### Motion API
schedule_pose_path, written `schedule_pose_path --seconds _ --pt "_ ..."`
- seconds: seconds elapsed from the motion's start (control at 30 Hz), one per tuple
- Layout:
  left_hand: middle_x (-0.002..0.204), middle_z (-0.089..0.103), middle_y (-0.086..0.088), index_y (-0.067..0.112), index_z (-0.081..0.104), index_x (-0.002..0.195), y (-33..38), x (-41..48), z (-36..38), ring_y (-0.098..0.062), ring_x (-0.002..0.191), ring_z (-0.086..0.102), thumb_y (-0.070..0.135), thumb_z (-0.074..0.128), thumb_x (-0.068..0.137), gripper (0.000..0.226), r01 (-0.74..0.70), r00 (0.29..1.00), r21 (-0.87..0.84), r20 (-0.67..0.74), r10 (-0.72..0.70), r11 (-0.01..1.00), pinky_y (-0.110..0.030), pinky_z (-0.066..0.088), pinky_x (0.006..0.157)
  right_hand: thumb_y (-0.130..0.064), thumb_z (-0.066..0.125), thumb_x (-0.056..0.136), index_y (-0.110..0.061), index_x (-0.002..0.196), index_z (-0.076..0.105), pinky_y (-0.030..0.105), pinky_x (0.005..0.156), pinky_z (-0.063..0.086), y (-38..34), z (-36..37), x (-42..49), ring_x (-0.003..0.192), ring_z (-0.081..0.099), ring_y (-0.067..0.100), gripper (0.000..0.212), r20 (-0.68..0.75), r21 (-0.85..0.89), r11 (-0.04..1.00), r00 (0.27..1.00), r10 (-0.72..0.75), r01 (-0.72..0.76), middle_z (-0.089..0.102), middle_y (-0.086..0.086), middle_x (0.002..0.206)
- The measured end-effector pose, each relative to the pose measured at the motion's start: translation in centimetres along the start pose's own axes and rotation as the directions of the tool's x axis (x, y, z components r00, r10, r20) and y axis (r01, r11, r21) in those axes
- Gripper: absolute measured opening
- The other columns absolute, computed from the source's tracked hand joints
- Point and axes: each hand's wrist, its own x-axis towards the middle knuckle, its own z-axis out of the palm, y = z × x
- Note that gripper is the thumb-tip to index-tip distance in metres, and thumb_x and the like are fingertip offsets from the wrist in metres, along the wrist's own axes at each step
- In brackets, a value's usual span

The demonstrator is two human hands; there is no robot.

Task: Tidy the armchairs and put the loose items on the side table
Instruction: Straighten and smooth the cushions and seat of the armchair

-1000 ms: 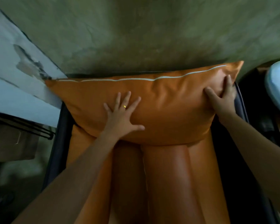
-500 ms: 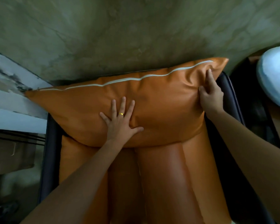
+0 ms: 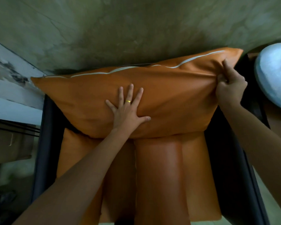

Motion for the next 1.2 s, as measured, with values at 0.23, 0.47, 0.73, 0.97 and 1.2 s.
schedule_pose_path --seconds 0.23,0.47,0.73,0.97,1.2 --pt "0.167 -0.012 0.006 0.044 -0.005 0.155 -1.4 -0.8 0.0 -0.026 0.153 -0.016 0.086 0.039 0.08 0.097 -0.064 0.998 -0.02 0.011 0.065 0.998 -0.075 -0.003 0.11 -0.031 0.047 0.095 -0.021 0.153 0.038 0.048 0.119 0.019 -1.3 2.4 -2.6 0.15 0.019 0.044 0.06 -0.01 -0.349 0.937 0.999 -0.041 0.035 0.017 0.023 0.164" --pt "0.168 0.005 0.005 0.043 0.012 0.156 -8.0 2.0 -2.1 -0.021 0.154 -0.003 0.073 0.015 0.095 0.067 -0.066 0.996 0.066 -0.06 0.07 0.996 -0.071 0.0 0.115 -0.06 0.031 0.099 -0.036 0.153 0.035 0.059 0.121 0.0 -6.6 12.6 -7.9 0.155 0.008 0.029 0.059 0.643 -0.382 0.552 0.643 -0.417 0.741 0.022 0.003 0.166" --pt "0.167 0.007 -0.001 0.039 0.012 0.156 -23.9 2.4 -3.9 -0.027 0.154 0.002 0.081 0.003 0.089 0.08 0.216 0.976 0.067 0.014 -0.217 0.974 -0.065 0.004 0.119 -0.059 0.028 0.096 -0.03 0.156 0.027 0.067 0.119 0.005 2.4 1.7 0.0 0.154 0.009 0.033 0.066 0.417 -0.696 0.596 0.901 -0.119 0.4 0.019 0.006 0.166" --pt "0.167 0.005 -0.002 0.041 0.012 0.156 -12.8 -1.9 -2.4 -0.032 0.154 -0.001 0.076 0.032 0.09 0.077 -0.192 0.978 0.131 -0.056 0.2 0.973 -0.077 0.011 0.109 -0.057 0.042 0.094 -0.027 0.158 0.024 0.06 0.12 0.004 -2.0 7.5 -11.9 0.155 0.005 0.035 0.073 0.577 -0.496 0.571 0.74 -0.345 0.653 0.01 0.015 0.167" --pt "0.167 -0.006 -0.004 0.04 -0.001 0.157 -11.2 -1.5 2.8 -0.033 0.154 -0.003 0.077 0.049 0.081 0.098 -0.33 0.935 0.368 0.001 0.354 0.87 -0.079 0.016 0.106 -0.063 0.049 0.091 -0.035 0.159 0.015 0.054 0.122 0.003 1.6 10.4 -12.2 0.155 0.005 0.031 0.081 0.736 -0.372 0.304 0.478 -0.479 0.877 0.01 0.005 0.168"
